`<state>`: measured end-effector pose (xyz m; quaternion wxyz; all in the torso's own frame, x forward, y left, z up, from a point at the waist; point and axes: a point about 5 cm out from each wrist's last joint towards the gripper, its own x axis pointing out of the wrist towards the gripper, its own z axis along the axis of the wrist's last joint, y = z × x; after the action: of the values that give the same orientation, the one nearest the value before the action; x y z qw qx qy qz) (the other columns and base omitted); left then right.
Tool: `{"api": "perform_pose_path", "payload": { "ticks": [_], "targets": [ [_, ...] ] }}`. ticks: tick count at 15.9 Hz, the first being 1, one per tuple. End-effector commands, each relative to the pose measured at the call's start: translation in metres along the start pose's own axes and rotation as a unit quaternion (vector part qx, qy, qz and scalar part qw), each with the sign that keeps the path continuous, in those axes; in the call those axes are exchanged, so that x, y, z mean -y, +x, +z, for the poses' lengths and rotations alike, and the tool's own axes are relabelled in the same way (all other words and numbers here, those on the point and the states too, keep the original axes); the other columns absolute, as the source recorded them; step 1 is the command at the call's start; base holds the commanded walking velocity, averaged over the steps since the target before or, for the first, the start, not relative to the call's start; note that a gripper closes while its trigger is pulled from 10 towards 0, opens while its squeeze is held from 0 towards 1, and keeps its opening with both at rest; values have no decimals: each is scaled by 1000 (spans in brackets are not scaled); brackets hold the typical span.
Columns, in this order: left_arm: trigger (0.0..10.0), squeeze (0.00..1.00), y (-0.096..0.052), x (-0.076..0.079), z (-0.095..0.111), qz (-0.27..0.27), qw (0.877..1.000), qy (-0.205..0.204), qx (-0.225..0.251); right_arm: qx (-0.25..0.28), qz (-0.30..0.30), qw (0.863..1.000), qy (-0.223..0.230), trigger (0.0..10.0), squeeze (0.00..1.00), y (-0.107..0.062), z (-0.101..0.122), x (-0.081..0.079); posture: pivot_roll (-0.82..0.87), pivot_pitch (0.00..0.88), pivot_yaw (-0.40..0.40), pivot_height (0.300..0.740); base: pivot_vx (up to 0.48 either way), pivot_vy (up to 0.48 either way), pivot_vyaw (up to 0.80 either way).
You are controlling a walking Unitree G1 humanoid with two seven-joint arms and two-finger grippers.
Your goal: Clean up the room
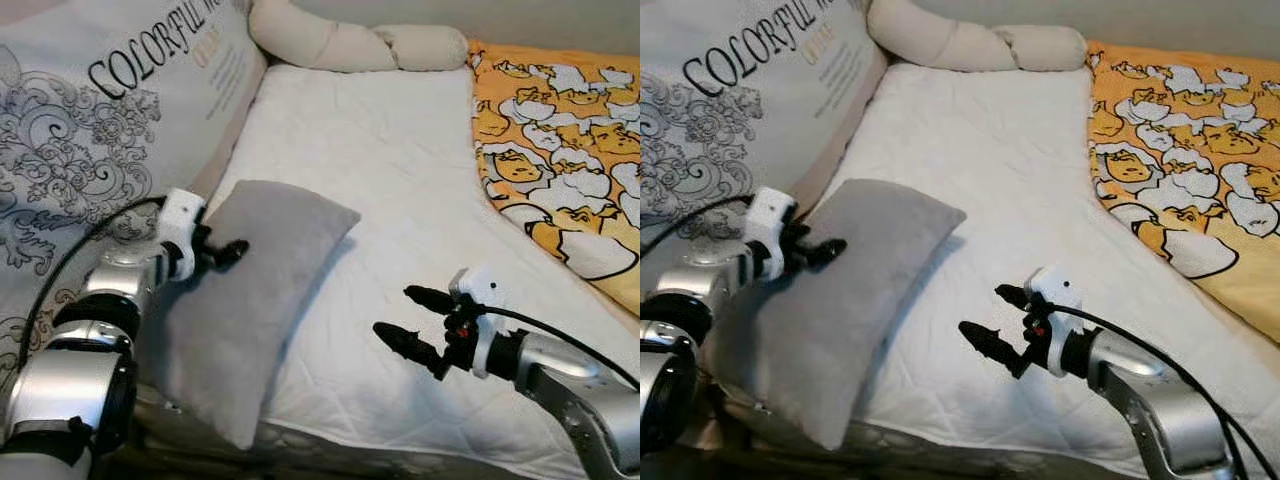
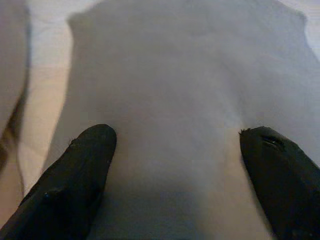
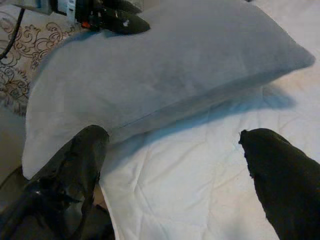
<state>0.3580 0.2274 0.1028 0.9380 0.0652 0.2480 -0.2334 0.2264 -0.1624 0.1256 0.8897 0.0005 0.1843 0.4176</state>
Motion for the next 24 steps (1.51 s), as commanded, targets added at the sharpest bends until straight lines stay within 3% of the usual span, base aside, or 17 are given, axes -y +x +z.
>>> {"api": "perform_pose_path", "payload": {
  "ticks": [1, 2, 7, 8, 9, 10, 11, 15, 18, 24],
  "targets": [
    [10000, 0, 3, 7, -18, -14, 999, 10, -47, -8, 6, 1000, 0, 10000, 227, -2, 0, -4, -139, 0, 47, 740, 0, 0, 0],
    [10000, 0, 5, 10, -27, -12, 998, 15, -68, -16, 12, 1000, 2, 10000, 0, -4, 0, -5, -144, 0, 45, 740, 0, 0, 0],
    [10000, 0, 11, 24, -45, -31, 993, 35, -110, -48, 27, 998, 7, 10000, 0, -10, -6, -12, -156, 0, 49, 740, 0, 0, 0],
    [5216, 0, 12, 26, -48, -26, 991, 44, -122, -55, 28, 998, 6, 10000, 0, -10, -9, -14, -162, 0, 54, 740, 0, 0, 0],
    [2784, 0, 14, 28, -50, -19, 991, 50, -124, -57, 29, 998, 7, 10000, 0, -9, -10, -16, -168, 0, 60, 740, 0, 0, 0],
    [2784, 0, 14, 28, -50, -17, 991, 52, -124, -58, 29, 998, 8, 10000, 0, -9, -10, -16, -168, 0, 60, 740, 0, 0, 0],
    [0, 0, 16, 29, -51, -3, 991, 61, -122, -62, 24, 998, 9, 10000, 0, -10, -12, -16, -181, 0, 70, 740, 0, 0, 0],
    [0, 0, 17, 33, -58, -10, 986, 86, -145, -70, 17, 997, 3, 10000, 0, -11, -9, -16, -185, 0, 74, 740, 0, 0, 0],
    [0, 0, 17, 34, -60, -3, 984, 87, -156, -82, 1, 997, -3, 10000, 0, -11, -11, -9, -181, 0, 69, 740, 0, 0, 0],
    [0, 0, 16, 33, -63, 4, 983, 76, -170, -90, 1, 996, -4, 10000, 0, -9, -12, -12, -186, 0, 76, 740, 0, 0, 0]
  ]
}}
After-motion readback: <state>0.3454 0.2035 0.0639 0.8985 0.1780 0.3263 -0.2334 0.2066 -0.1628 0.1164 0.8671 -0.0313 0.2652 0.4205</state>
